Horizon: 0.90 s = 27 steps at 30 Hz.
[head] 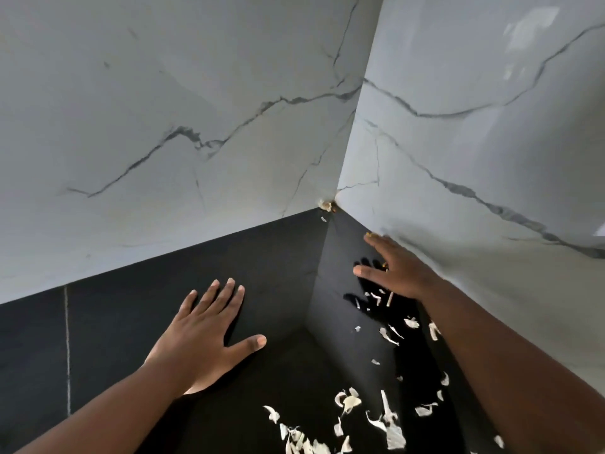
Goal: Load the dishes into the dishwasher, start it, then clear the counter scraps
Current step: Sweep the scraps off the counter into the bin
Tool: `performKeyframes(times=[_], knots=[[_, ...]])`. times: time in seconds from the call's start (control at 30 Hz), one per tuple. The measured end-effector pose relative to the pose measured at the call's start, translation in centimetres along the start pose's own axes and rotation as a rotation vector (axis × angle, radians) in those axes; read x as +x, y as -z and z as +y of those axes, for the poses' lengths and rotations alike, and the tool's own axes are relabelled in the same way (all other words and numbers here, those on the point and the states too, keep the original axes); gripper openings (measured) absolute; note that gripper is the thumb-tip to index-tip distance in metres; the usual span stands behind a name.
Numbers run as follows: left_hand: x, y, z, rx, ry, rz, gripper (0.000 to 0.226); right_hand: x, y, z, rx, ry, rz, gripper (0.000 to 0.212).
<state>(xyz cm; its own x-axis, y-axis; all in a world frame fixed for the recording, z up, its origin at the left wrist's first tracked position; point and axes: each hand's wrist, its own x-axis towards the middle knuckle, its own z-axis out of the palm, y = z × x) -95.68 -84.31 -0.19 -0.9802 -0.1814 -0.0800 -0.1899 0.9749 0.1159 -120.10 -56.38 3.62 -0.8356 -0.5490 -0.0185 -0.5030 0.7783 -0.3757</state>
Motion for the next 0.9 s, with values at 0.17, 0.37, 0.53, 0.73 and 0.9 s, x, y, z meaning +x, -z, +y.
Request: performKeyframes(times=[0.17,0.37,0.53,0.73,0.9], knots=[[0.1,0.1,-0.1,0.016,0.006,-0.032,0.093,4.7,-1.2,1.0,-0.03,-0.021,-0.009,0.093],[0.0,0.1,-0.1,0.011,0.012,-0.037,0.094,0.8,-2.4,-1.1,0.186,0.06,-0.147,0.108],[-0.1,-0.1,-0.1,-0.011,-0.001,-0.019,0.095,-9.8,-4.0,-4.3,0.087,0.467,-0.358,0.095],[-0.4,0.4,0.4,-0.07,-0.004,0.029,0.094,-6.1,-3.3,-6.2,0.338,0.298,-0.029,0.055],[-0.1,0.8,0.4,-0.084,-0.013,0.049,0.089,6.8,-3.0,-4.7,0.044,0.062,0.118,0.055]])
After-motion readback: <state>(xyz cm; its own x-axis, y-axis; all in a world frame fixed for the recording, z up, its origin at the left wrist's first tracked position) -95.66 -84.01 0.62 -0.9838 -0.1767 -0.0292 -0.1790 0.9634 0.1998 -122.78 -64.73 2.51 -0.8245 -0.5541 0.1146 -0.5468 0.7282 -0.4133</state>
